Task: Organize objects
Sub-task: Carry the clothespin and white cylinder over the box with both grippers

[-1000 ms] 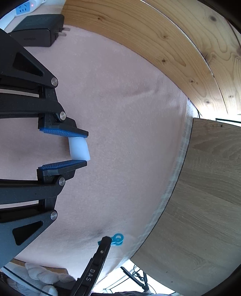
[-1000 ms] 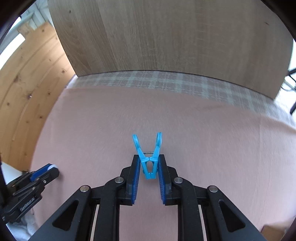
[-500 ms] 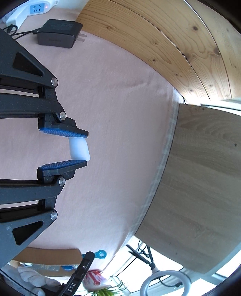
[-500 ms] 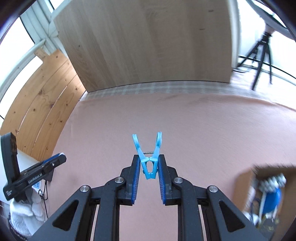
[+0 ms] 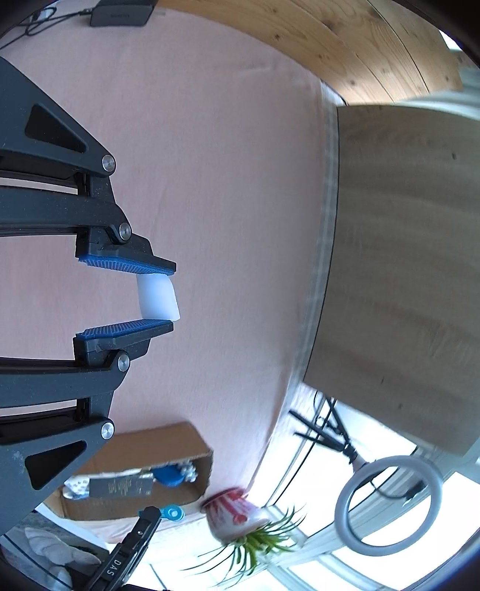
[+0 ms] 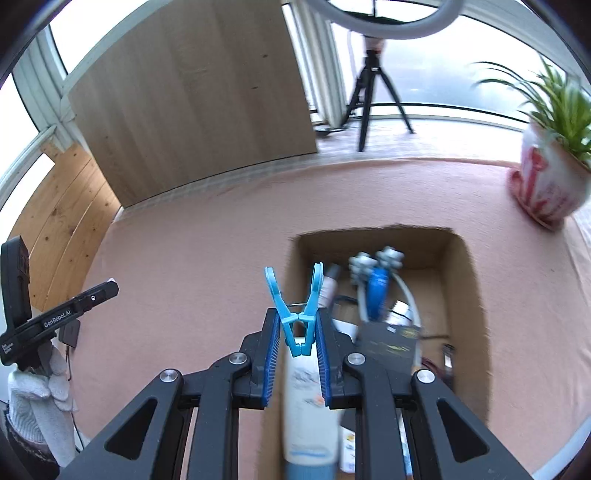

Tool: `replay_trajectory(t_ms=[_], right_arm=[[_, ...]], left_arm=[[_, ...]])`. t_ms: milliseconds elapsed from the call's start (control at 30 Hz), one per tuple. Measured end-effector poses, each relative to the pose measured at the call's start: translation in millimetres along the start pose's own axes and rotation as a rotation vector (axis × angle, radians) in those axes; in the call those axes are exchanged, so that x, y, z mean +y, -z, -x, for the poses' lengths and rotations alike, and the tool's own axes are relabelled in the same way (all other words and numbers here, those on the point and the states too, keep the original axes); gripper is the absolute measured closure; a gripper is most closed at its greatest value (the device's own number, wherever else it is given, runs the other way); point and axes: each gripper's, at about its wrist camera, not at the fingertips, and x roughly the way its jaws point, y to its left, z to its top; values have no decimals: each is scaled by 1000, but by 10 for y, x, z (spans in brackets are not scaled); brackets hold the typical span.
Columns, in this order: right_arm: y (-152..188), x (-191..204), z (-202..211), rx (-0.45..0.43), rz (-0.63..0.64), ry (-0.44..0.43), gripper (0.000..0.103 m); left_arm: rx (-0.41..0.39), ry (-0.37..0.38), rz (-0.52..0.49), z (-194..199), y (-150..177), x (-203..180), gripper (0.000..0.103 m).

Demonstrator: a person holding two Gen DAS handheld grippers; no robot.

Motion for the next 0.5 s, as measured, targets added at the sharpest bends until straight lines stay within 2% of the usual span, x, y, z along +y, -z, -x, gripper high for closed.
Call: replay_trajectory(t_ms=[200, 500], right_arm=[[208, -350, 237, -26, -43, 59, 86], [493, -687, 398, -21, -102, 67, 86]], left_arm=[[15, 63, -88, -111, 18, -636, 77], [38, 152, -223, -329, -45, -1670, 77]])
